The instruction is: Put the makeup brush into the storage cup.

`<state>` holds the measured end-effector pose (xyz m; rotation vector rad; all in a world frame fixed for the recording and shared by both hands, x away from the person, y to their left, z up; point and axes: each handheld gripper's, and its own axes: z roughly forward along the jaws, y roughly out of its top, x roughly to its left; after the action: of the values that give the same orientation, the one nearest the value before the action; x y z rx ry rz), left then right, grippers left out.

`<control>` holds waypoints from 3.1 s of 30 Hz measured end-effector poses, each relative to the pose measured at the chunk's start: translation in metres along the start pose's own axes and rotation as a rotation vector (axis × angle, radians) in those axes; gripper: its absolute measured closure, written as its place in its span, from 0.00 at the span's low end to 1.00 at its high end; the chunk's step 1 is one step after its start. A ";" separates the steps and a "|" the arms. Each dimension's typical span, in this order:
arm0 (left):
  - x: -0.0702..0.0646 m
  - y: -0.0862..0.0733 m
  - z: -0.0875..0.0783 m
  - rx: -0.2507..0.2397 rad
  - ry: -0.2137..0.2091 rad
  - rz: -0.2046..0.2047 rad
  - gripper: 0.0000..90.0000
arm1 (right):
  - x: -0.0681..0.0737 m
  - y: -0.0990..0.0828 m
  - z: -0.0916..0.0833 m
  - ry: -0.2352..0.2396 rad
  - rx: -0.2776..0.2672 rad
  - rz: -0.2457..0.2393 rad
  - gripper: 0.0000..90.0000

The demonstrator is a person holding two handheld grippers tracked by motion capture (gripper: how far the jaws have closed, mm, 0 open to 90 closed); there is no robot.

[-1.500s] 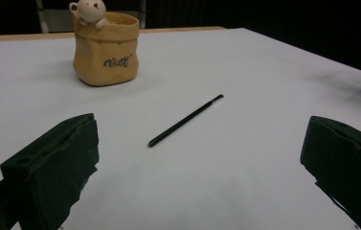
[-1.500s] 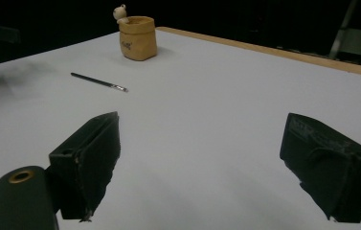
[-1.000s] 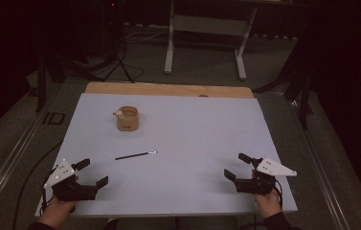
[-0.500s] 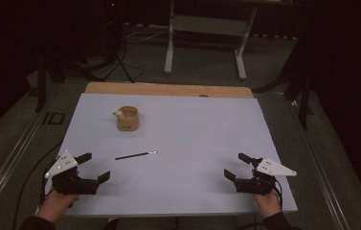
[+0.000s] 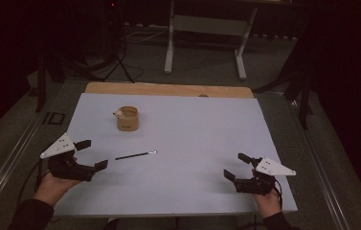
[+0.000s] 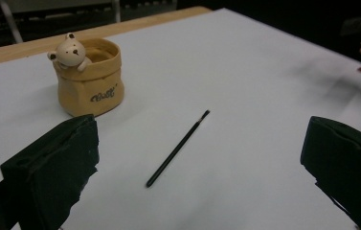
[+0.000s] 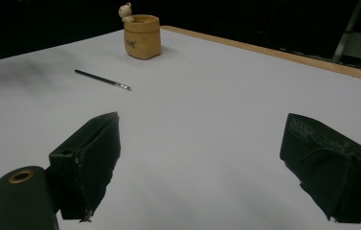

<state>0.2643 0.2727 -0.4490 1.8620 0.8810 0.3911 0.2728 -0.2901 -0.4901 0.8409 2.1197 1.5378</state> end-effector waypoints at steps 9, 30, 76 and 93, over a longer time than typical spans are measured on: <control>0.013 0.014 0.015 0.088 -0.035 0.042 0.00 | 0.001 0.000 0.001 0.004 0.000 -0.004 0.15; 0.027 0.035 0.051 0.288 -0.096 0.122 0.01 | 0.002 0.000 0.002 0.019 0.006 -0.001 0.15; 0.025 0.033 0.137 0.830 -0.174 0.405 0.41 | 0.004 0.000 0.004 0.043 0.015 -0.008 0.15; 0.017 0.030 0.155 0.921 -0.158 0.477 0.74 | 0.004 0.000 0.004 0.043 0.017 -0.012 0.15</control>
<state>0.3825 0.1767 -0.4946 2.9261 0.5170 0.1059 0.2726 -0.2844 -0.4913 0.8058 2.1677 1.5470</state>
